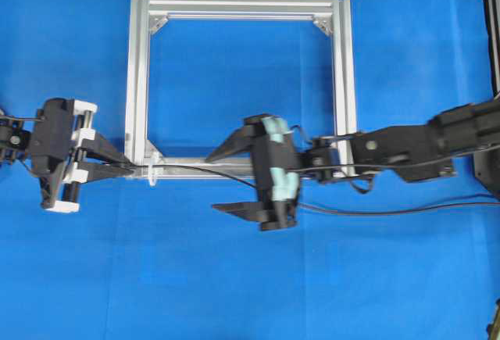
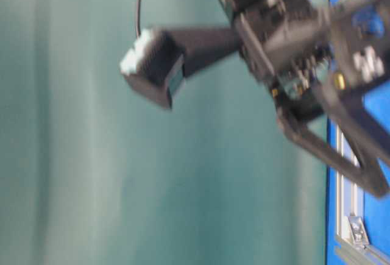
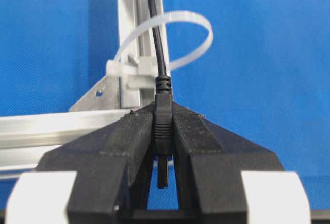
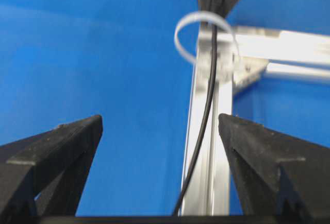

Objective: Insert the wire through the string loop located on the left side.
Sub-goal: 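Pull the cable leftward through the loop with the left gripper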

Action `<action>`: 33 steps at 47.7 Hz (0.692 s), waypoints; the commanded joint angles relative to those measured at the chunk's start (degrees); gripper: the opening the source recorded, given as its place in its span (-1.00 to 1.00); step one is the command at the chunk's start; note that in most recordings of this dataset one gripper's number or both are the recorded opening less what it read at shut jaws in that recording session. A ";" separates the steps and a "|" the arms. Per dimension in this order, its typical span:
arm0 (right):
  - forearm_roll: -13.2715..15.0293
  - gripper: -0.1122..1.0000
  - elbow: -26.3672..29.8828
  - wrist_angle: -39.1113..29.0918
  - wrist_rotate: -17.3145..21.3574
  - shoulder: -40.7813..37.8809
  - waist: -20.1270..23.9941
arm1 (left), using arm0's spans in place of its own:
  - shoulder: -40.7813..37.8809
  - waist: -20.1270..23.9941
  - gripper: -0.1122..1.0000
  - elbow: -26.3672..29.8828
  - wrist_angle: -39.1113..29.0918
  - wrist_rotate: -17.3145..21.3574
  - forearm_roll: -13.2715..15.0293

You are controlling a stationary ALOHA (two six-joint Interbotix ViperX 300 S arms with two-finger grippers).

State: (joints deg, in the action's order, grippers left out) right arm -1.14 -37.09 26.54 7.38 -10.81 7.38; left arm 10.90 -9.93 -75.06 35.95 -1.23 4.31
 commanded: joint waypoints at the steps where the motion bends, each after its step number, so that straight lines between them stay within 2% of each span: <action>1: -0.09 0.85 -3.34 2.29 0.18 4.39 0.09 | 2.72 0.18 -0.70 -0.62 0.09 -0.09 0.09; 7: -0.26 0.85 -7.47 4.31 0.26 6.68 0.09 | 5.54 0.18 -0.70 -2.02 -1.67 -0.09 0.00; 13: -0.62 0.85 -9.84 5.80 0.26 8.00 0.09 | 7.82 0.18 -0.70 -2.81 -6.42 -0.62 0.09; 33: -0.53 0.85 -10.20 6.33 -0.26 8.17 0.09 | 21.09 0.09 -0.70 -3.43 -21.09 -3.78 0.09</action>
State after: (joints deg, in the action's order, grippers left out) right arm -1.67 -47.72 32.08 7.21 -4.13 7.38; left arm 29.62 -9.93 -78.66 17.05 -4.66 4.39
